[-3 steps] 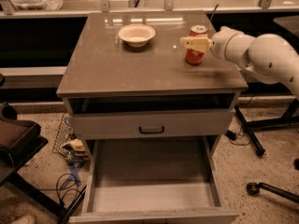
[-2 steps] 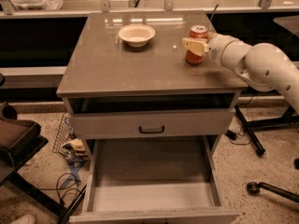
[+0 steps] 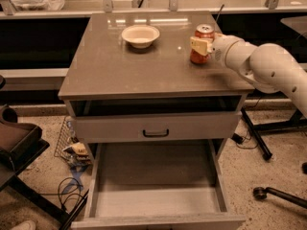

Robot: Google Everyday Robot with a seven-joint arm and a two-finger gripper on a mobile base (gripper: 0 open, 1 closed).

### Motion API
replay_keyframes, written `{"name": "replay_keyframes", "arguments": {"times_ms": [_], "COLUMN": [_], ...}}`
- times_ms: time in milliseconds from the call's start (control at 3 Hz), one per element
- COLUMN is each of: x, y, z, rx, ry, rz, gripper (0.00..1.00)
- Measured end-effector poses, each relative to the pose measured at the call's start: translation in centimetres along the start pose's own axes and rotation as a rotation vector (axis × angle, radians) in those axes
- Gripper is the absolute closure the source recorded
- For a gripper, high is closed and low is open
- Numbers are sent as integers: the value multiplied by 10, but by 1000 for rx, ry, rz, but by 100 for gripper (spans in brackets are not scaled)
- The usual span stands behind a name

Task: Place coke can into middle drawer

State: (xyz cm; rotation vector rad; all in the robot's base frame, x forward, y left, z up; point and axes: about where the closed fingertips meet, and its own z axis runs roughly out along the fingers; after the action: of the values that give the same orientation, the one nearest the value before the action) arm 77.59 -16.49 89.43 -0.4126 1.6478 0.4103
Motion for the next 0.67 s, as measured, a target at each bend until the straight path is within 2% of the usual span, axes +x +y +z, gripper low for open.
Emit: {"name": "replay_keyframes", "arguments": {"times_ms": [333,667], "x": [-2,-28], "y": [2,27], "z": [4,-23], "rx": [-3,1], "ry": [5,16], "rz": [-16,-153], "gripper": [100,100]}}
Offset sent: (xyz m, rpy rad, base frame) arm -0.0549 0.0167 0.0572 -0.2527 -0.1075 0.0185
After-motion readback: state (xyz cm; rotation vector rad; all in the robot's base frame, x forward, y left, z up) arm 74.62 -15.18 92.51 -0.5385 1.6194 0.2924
